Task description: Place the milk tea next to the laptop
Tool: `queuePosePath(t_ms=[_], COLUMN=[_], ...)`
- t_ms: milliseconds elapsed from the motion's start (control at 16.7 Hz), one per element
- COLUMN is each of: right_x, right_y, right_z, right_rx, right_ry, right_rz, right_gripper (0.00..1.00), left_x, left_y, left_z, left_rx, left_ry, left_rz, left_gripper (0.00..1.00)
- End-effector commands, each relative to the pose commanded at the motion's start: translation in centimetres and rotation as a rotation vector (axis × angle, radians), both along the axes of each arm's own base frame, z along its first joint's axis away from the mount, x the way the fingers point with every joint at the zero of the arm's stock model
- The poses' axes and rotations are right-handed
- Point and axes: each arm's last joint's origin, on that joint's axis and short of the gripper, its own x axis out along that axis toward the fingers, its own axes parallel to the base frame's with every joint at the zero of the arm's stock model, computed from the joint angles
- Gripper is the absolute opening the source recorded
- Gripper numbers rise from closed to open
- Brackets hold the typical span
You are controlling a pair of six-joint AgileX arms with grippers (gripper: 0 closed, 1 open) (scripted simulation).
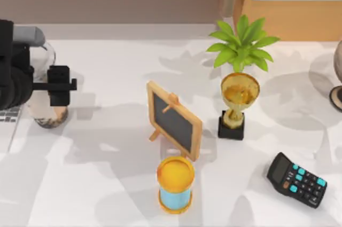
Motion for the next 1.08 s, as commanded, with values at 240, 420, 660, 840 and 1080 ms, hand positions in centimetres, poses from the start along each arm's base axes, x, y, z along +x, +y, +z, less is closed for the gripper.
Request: queuePosePath(t_ms=[240, 420, 660, 840, 1080], right_x=[0.0, 0.0, 0.0, 0.0, 0.0], right_y=[0.0, 0.0, 0.0, 0.0, 0.0], right_z=[0.0, 0.0, 0.0, 0.0, 0.0], right_rx=[0.0, 0.0, 0.0, 0.0, 0.0], right_ry=[0.0, 0.0, 0.0, 0.0, 0.0], right_rz=[0.0, 0.0, 0.0, 0.0, 0.0], right_gripper=[1.0, 1.0, 1.0, 1.0, 1.0], left_x=[0.0, 0.0, 0.0, 0.0, 0.0], left_y=[0.0, 0.0, 0.0, 0.0, 0.0], left_z=[0.0, 0.0, 0.0, 0.0, 0.0], left_rx=[0.0, 0.0, 0.0, 0.0, 0.0], left_ry=[0.0, 0.0, 0.0, 0.0, 0.0], left_rz=[0.0, 0.0, 0.0, 0.0, 0.0], left_gripper=[0.38, 0.6, 0.9, 1.0, 1.0])
